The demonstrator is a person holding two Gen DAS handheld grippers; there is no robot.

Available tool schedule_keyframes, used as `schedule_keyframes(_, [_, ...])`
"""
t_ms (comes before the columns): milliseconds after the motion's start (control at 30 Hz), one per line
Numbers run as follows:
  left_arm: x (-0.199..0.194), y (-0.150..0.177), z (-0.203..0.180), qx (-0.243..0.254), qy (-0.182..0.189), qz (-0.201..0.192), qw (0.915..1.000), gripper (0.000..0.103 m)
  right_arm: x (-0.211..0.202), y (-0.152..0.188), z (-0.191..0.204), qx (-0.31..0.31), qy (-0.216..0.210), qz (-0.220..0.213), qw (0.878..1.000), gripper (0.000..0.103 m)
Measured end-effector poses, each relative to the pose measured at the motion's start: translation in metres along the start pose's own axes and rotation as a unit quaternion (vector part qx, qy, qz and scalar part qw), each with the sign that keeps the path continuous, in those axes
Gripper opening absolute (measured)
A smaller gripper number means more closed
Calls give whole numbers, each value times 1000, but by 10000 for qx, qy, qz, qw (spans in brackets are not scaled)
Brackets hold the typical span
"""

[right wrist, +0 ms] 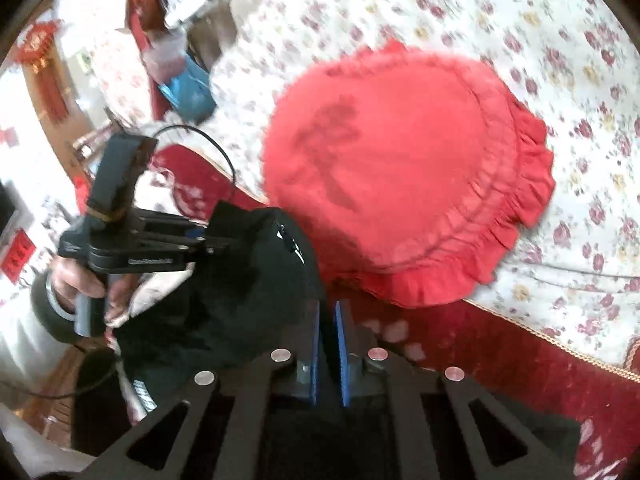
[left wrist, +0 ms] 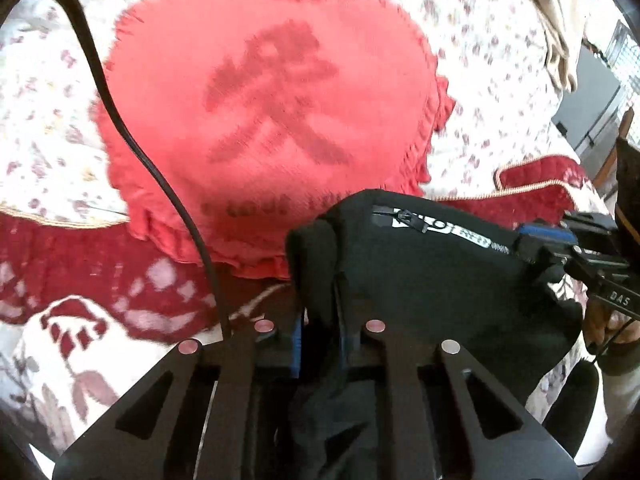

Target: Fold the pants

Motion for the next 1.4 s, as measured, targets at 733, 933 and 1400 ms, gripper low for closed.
schedule_keyframes(733, [-91,161,57,-1162,-375,50,9925,12,31,141,158,453,-1439,1008,9834,6])
schedule_keyframes(933, [-119,167,59,-1562,-371,-155,9869,46,10,124,153,188,-773,274,9965,59])
schedule_keyframes(1400, [-73,157,68,-2786,-355,-154,9596,70,92,112,186,-1196,113,293,9923,56])
Point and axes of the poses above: each gripper's, at about its wrist camera, not at the fingertips, and x roughly the way its jaws point, z to its left, y to its underside, the point moved 2 cm from there along x, roughly the way its jaws point, and after that the axes turned 7 degrees about -z, right-handed, at the moved point
